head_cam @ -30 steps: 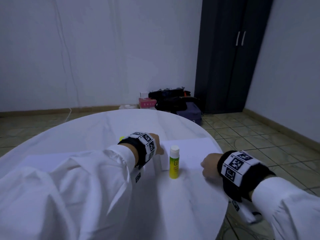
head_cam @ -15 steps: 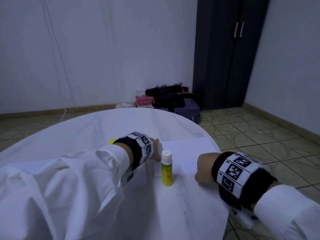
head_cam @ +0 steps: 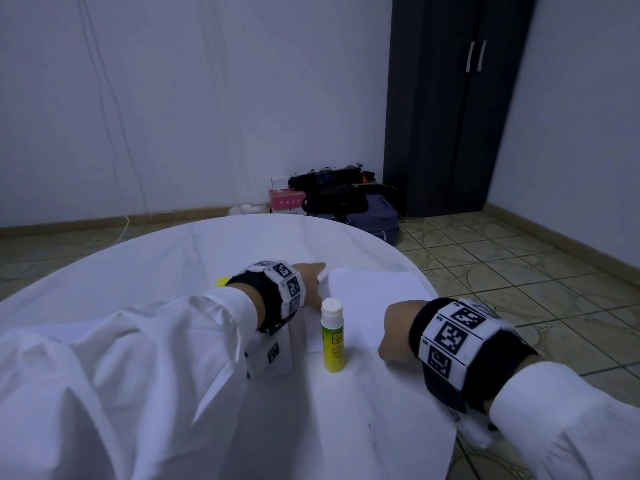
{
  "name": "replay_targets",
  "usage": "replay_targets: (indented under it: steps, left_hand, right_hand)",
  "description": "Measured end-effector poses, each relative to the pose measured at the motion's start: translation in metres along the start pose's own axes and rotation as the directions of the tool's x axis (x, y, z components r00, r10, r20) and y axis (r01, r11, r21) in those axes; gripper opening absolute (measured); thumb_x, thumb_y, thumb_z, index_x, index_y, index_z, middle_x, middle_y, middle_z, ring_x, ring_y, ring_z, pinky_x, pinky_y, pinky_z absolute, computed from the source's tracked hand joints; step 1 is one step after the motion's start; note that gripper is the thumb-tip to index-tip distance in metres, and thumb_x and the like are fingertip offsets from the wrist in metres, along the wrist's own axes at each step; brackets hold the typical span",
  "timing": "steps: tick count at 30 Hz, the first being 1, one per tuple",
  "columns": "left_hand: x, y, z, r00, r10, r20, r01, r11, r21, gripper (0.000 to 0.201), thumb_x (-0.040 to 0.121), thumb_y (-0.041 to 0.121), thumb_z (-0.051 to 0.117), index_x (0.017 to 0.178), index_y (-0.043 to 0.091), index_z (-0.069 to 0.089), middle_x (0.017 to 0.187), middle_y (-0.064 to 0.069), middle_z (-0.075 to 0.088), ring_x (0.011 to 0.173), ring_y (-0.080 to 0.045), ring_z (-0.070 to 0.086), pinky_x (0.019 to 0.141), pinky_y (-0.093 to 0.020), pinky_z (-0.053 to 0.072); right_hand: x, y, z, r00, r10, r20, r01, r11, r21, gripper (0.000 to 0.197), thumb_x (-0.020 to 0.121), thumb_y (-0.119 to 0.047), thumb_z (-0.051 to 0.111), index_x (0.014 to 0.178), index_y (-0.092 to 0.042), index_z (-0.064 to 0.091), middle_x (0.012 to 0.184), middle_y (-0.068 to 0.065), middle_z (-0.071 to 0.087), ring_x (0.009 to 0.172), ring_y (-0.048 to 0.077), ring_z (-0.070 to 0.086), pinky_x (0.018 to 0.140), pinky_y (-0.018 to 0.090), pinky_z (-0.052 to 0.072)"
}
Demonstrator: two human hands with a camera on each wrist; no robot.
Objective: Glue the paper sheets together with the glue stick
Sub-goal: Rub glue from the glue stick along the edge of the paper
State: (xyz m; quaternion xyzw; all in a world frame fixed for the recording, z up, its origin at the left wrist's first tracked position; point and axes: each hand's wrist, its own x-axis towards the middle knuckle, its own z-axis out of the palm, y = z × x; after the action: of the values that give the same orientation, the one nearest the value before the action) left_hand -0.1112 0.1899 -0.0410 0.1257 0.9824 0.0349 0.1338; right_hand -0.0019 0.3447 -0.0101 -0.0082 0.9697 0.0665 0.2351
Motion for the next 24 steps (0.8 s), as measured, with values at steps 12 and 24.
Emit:
replay_targets:
  steps: [12, 24]
  left_hand:
    - [-0.039, 0.001, -0.010, 0.993, -0.092, 0.072, 0.108, 0.491, -0.865, 0.026, 0.087, -0.012, 0.057, 0.109, 0.001, 0.065, 0.082, -0.008, 0.064, 0.067, -0.015, 0.063, 0.056, -0.021, 0.057]
    - [-0.084, -0.022, -0.005, 0.971, -0.229, -0.066, 0.086, 0.595, -0.799, 0.039, 0.091, -0.008, 0.050, 0.125, 0.007, 0.061, 0.121, -0.016, 0.062, 0.098, -0.031, 0.066, 0.057, -0.015, 0.051]
  right_hand:
    - [-0.003, 0.002, 0.008, 1.000, 0.016, -0.014, -0.013, 0.987, 0.161, 0.031, 0.087, -0.028, 0.056, 0.063, -0.014, 0.041, 0.065, -0.001, 0.044, 0.055, 0.013, 0.040, 0.052, 0.021, 0.032]
    - [-0.028, -0.033, 0.013, 0.954, -0.131, -0.270, 0.282, 0.705, 0.651, 0.037, 0.085, -0.034, 0.066, 0.119, -0.017, 0.062, 0.121, 0.002, 0.060, 0.110, 0.019, 0.055, 0.091, 0.028, 0.040]
